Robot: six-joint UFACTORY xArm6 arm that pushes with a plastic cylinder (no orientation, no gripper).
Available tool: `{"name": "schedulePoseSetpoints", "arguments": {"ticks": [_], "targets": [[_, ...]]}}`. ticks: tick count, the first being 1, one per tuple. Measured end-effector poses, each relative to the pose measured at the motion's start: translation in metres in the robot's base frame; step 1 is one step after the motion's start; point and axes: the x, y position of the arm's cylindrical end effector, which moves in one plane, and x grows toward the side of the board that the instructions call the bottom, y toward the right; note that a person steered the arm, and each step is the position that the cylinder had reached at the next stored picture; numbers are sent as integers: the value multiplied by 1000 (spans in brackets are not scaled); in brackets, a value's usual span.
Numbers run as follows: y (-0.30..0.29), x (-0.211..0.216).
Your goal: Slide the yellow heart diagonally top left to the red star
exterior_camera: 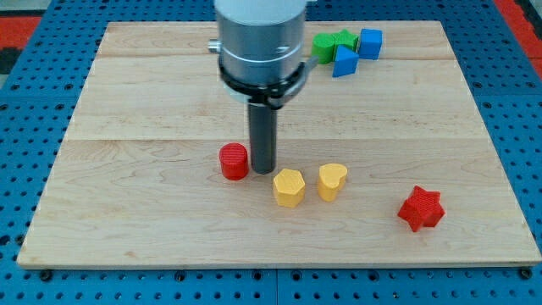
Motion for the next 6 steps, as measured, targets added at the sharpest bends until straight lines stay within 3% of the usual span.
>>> {"name": "schedulePoseSetpoints", "arguments": {"ticks": [1, 4, 6], "targets": [[-2, 5], [73, 13], [155, 13]]}}
